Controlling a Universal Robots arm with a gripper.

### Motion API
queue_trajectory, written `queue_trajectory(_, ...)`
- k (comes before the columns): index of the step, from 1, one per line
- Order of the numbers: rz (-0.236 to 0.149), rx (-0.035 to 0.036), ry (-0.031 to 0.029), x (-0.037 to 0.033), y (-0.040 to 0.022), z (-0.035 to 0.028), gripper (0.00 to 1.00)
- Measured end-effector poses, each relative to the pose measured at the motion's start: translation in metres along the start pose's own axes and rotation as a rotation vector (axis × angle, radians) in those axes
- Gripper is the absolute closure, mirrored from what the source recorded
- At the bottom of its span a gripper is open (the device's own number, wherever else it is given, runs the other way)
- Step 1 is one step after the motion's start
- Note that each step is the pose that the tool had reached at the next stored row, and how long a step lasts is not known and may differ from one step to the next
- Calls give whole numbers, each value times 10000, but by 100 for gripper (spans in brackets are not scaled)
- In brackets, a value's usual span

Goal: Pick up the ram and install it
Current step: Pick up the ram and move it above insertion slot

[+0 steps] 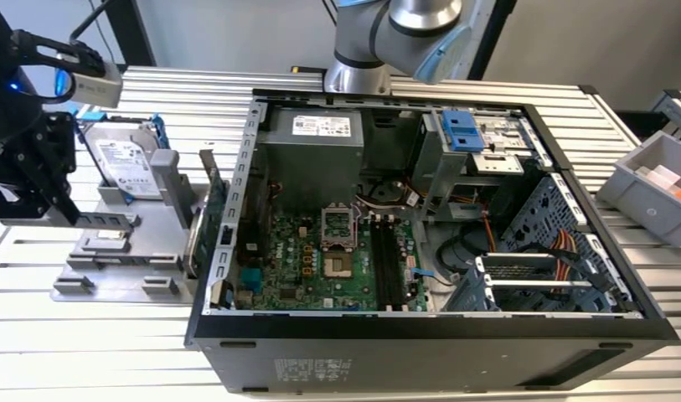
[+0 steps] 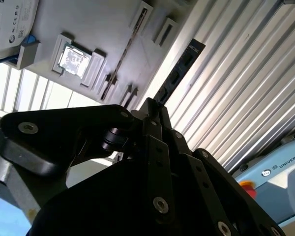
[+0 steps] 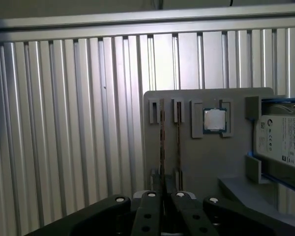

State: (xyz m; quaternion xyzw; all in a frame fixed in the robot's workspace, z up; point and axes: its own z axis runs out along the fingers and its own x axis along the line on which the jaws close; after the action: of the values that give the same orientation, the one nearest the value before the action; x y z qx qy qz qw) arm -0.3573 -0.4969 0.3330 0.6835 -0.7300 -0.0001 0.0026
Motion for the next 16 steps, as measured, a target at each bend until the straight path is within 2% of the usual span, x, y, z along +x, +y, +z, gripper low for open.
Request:
queue_trajectory(7, -15, 3, 1, -21, 2, -99, 100)
queue_trajectory(16, -39, 5, 32, -38, 3, -230, 100)
